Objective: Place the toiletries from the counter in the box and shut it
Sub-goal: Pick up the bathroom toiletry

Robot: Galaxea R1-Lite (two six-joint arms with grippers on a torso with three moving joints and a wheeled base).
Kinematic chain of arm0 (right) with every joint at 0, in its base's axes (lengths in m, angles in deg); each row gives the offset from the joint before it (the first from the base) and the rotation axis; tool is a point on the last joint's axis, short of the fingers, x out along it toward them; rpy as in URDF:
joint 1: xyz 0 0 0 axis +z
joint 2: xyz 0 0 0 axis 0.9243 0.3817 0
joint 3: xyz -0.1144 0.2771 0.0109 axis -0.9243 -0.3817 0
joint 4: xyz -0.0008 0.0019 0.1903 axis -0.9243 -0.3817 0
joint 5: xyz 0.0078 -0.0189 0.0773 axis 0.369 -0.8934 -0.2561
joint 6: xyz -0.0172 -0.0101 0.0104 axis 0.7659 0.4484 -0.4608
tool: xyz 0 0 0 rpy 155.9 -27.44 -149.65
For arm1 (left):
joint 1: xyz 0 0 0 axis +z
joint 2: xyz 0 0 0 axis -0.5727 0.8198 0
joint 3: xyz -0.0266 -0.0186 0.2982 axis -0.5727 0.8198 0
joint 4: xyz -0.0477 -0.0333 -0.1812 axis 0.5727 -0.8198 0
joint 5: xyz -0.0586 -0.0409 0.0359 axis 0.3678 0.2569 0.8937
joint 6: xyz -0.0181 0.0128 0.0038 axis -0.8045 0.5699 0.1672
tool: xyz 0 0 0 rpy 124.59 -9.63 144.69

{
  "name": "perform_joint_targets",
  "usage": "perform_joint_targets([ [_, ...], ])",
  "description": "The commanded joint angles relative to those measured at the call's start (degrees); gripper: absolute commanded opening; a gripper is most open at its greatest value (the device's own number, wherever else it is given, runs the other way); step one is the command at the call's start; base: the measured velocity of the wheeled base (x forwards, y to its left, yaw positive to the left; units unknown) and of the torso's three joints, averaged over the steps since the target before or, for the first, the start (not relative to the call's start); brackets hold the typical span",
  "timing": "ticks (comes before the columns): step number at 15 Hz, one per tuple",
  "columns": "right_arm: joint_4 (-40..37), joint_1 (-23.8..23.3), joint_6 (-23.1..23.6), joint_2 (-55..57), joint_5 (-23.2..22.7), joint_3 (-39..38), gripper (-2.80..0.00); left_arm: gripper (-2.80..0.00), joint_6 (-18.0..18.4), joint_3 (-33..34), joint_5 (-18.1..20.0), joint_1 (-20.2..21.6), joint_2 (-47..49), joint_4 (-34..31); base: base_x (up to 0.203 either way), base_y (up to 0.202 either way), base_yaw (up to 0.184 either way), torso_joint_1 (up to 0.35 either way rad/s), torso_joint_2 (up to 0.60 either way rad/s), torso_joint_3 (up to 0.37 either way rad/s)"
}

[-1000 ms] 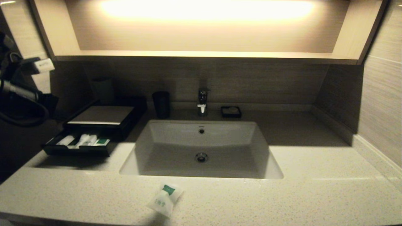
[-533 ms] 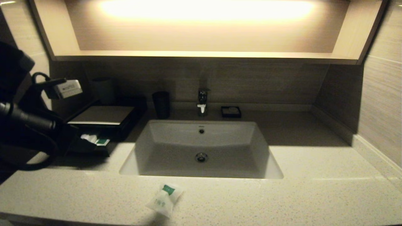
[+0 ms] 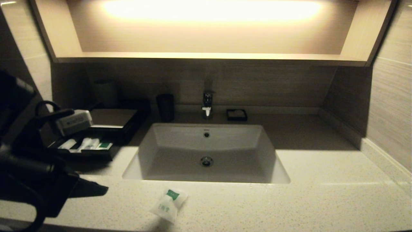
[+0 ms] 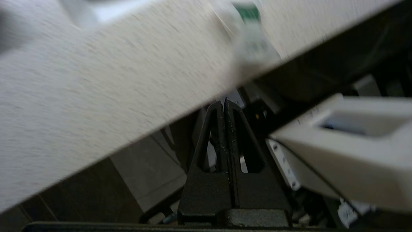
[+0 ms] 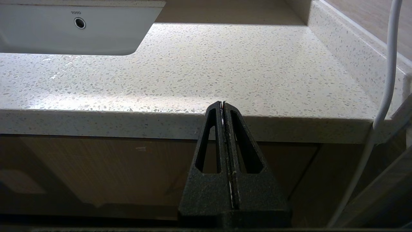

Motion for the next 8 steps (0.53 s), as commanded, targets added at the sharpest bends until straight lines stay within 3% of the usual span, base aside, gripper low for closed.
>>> perform_joint_targets([
  [1,0.0,0.01,0.03,-0.01,-0.04,-0.09,-2.8,-2.8,0.13,2.53,0.2,-2.98,-1.62,0.02,0.0,0.0,0.0,0.0,0.0,0.0],
  [4,0.0,0.01,0.03,0.05,-0.04,0.0,-2.8,-2.8,-0.43,4.21,-0.01,-6.12,-1.06,2.91,0.0,0.0,0.0,0.0,0.0,0.0],
  [6,0.0,0.01,0.03,0.05,-0.04,-0.09,-2.8,-2.8,-4.64,4.29,-0.37,-8.25,-0.7,5.06,0.0,0.0,0.0,0.0,0.0,0.0],
  [8,0.0,0.01,0.03,0.05,-0.04,-0.09,-2.8,-2.8,-9.6,3.42,-4.3,-12.52,0.71,6.23,0.0,0.0,0.0,0.0,0.0,0.0],
])
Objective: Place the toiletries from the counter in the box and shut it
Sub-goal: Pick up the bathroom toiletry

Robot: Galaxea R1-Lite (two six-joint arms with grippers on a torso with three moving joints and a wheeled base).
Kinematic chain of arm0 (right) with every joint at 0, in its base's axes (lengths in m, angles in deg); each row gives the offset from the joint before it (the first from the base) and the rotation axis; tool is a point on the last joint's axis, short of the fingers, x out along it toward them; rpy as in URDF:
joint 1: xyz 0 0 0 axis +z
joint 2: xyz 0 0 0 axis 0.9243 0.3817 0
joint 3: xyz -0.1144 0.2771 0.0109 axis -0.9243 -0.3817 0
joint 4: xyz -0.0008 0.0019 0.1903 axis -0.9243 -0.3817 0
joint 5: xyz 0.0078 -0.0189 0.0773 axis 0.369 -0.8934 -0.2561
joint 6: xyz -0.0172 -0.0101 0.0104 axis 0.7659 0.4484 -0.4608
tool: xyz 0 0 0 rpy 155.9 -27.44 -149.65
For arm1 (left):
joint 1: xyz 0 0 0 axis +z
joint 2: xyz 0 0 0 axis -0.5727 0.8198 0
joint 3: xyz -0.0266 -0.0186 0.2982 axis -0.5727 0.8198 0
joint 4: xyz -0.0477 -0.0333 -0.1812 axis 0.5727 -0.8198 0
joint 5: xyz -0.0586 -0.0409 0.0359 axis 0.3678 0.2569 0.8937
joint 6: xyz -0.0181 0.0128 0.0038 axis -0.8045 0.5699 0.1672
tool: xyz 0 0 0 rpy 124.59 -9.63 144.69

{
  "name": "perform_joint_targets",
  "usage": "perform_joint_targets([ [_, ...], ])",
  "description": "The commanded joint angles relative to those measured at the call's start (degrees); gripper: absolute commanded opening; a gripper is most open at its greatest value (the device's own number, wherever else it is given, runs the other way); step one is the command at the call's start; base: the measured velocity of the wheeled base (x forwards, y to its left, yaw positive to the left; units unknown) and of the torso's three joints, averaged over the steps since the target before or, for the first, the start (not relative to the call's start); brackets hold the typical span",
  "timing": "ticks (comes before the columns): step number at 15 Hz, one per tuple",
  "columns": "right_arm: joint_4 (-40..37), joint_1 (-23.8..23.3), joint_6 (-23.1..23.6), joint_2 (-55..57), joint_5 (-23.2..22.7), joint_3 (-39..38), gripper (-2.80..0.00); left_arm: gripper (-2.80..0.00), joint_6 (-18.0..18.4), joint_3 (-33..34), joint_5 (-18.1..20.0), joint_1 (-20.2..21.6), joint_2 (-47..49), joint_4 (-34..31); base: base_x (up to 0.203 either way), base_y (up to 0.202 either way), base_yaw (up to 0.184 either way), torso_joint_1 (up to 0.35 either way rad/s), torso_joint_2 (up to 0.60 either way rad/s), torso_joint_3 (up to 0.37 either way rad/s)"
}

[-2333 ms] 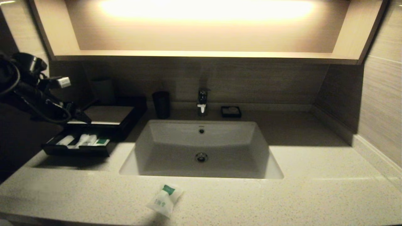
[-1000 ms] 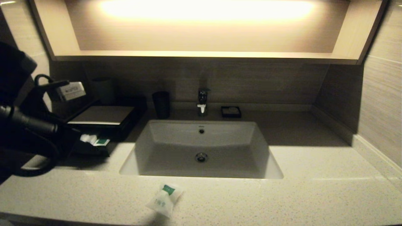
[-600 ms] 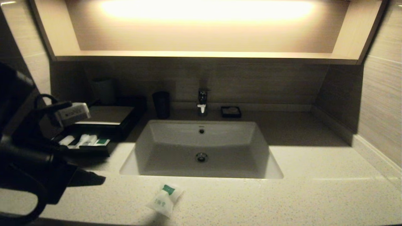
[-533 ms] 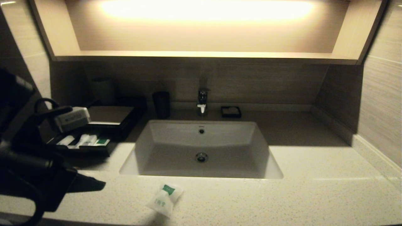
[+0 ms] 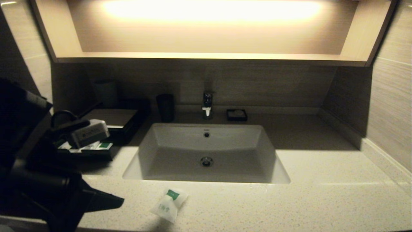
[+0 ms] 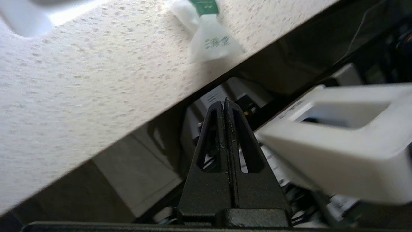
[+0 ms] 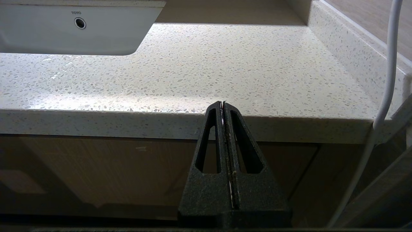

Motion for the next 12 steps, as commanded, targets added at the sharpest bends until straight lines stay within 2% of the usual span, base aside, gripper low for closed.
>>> perform_joint_targets([
  [1,0.0,0.01,0.05,0.05,-0.01,-0.09,-2.8,-2.8,-4.39,-0.78,-5.78,-5.55,2.47,0.54,0.0,0.0,0.0,0.0,0.0,0.0],
  [3,0.0,0.01,0.05,0.05,-0.01,-0.09,-2.8,-2.8,-10.12,-0.97,-13.83,-10.33,5.35,2.55,0.0,0.0,0.0,0.0,0.0,0.0],
  [4,0.0,0.01,0.05,0.03,-0.01,-0.09,-2.8,-2.8,-11.45,-1.06,-15.43,-11.74,5.97,2.9,0.0,0.0,0.0,0.0,0.0,0.0],
  [12,0.0,0.01,0.05,0.0,-0.01,-0.09,-2.8,-2.8,-12.01,-1.09,-16.94,-14.43,8.72,3.18,0.0,0.0,0.0,0.0,0.0,0.0],
])
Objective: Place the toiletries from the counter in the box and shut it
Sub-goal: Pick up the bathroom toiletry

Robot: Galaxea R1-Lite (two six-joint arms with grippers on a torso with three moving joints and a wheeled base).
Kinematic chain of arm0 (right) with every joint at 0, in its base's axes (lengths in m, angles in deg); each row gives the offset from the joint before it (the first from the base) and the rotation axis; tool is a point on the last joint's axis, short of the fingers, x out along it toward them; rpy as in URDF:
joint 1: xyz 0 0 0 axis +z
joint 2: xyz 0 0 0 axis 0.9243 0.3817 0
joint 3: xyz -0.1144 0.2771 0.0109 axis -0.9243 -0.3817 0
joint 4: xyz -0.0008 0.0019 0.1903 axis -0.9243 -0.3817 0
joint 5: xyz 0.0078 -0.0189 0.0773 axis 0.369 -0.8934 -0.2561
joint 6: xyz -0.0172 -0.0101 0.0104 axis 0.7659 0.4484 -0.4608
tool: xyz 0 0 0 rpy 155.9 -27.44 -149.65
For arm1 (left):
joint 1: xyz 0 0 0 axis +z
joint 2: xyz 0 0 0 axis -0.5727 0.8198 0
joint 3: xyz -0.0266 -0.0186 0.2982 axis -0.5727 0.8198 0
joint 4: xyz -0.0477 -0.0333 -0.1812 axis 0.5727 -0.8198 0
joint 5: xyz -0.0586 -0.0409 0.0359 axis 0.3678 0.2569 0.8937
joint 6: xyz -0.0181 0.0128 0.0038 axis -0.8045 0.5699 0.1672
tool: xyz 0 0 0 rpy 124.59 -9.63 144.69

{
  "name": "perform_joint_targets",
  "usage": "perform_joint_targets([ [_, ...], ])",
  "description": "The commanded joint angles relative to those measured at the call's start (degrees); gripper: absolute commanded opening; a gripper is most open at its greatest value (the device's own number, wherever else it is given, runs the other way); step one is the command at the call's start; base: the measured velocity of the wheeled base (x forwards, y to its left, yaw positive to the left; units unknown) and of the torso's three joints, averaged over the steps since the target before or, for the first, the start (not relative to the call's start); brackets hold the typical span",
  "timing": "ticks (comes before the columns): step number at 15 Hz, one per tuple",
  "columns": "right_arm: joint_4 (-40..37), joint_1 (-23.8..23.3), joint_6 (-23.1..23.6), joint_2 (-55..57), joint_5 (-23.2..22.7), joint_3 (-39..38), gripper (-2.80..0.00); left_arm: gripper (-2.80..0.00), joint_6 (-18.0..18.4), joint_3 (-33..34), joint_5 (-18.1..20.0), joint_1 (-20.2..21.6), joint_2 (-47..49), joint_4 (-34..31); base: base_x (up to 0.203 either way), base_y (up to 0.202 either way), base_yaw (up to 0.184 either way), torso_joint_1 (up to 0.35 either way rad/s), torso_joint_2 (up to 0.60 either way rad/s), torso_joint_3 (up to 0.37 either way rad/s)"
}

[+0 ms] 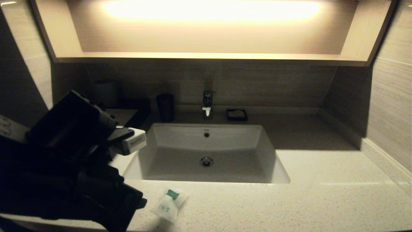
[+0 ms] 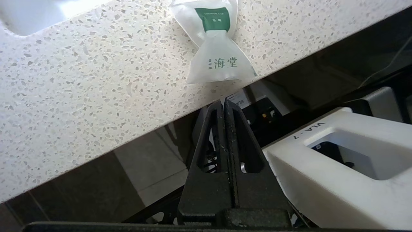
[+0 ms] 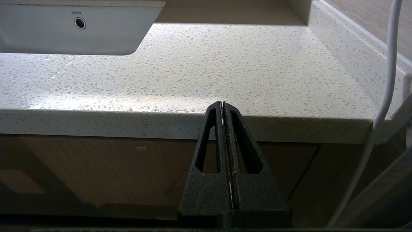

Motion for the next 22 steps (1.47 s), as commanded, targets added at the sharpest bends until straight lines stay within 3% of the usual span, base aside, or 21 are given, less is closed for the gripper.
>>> perform_joint_targets([
  [1,0.0,0.01,0.02,0.05,-0.03,-0.09,-2.8,-2.8,-0.43,-0.08,-1.1,-1.58,1.64,0.04,0.0,0.0,0.0,0.0,0.0,0.0],
  [4,0.0,0.01,0.02,-0.02,-0.03,-0.09,-2.8,-2.8,-1.38,-0.23,-2.22,-3.36,2.78,1.95,0.0,0.0,0.0,0.0,0.0,0.0],
  [13,0.0,0.01,0.02,0.05,-0.03,-0.09,-2.8,-2.8,-1.99,-1.4,-3.42,-3.48,8.04,5.06,0.0,0.0,0.0,0.0,0.0,0.0],
  [16,0.0,0.01,0.02,0.05,-0.03,-0.09,-2.8,-2.8,-2.48,-1.4,-5.91,-3.48,9.17,5.78,0.0,0.0,0.0,0.0,0.0,0.0],
  [17,0.0,0.01,0.02,0.05,-0.03,-0.09,-2.8,0.0,-2.59,-1.4,-5.96,-3.48,9.23,6.57,0.0,0.0,0.0,0.0,0.0,0.0],
  [22,0.0,0.01,0.02,0.05,-0.03,-0.09,-2.8,0.0,-4.95,-1.84,-6.05,-3.48,10.82,7.17,0.0,0.0,0.0,0.0,0.0,0.0],
])
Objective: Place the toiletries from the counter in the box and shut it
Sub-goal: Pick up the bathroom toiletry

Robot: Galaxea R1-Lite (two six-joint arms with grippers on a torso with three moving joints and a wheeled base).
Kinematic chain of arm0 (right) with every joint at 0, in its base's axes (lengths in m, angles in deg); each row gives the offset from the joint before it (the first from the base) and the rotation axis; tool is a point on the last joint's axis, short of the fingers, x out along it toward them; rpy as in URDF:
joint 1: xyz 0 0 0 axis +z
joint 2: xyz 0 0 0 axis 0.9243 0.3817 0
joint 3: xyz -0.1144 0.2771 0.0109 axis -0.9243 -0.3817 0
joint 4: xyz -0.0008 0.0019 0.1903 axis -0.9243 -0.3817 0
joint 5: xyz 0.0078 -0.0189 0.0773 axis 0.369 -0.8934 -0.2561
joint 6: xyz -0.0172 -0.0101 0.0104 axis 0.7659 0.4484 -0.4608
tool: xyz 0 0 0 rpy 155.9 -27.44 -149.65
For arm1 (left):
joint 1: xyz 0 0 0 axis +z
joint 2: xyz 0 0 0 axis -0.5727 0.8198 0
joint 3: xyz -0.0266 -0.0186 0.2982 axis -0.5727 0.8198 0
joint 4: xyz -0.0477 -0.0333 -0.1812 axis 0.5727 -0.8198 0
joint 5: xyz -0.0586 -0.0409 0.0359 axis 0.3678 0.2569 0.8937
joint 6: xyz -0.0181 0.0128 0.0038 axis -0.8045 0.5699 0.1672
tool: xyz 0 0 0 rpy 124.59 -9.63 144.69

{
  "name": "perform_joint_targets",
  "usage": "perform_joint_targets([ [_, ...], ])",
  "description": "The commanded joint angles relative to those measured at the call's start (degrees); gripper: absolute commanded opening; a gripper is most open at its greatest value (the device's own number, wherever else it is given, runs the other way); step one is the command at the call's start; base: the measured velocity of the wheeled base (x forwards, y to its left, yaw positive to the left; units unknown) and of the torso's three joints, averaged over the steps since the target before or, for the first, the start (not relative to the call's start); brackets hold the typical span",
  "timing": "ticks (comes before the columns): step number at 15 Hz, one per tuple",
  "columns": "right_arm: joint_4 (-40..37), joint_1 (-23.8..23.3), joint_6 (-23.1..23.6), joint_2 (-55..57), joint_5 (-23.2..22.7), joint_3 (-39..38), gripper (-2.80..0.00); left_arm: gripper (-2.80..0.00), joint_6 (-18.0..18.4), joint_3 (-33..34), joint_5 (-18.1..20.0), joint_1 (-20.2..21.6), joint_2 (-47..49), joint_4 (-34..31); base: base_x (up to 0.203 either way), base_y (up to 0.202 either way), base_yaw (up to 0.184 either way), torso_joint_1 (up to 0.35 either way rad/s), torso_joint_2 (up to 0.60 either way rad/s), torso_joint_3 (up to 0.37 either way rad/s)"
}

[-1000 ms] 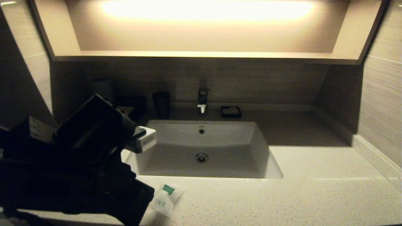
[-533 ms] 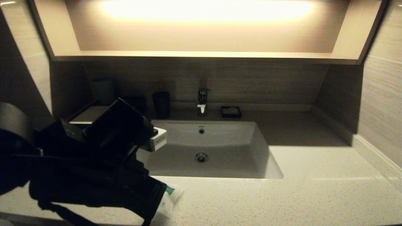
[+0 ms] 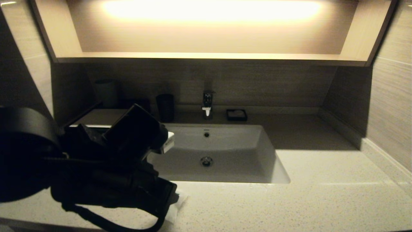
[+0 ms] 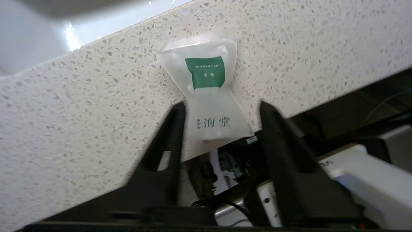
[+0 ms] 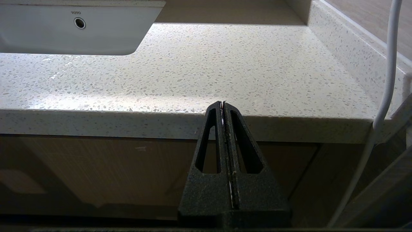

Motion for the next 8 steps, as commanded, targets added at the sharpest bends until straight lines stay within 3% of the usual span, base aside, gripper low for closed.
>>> perform_joint_targets([
  [1,0.0,0.01,0.05,0.05,-0.02,-0.09,-2.8,0.0,-0.54,-0.06,-0.02,-0.01,1.2,-0.19,0.0,0.0,0.0,0.0,0.0,0.0],
  [8,0.0,0.01,0.05,0.05,-0.02,-0.09,-2.8,0.0,-0.46,0.6,-0.02,-0.01,3.06,0.26,0.0,0.0,0.0,0.0,0.0,0.0],
])
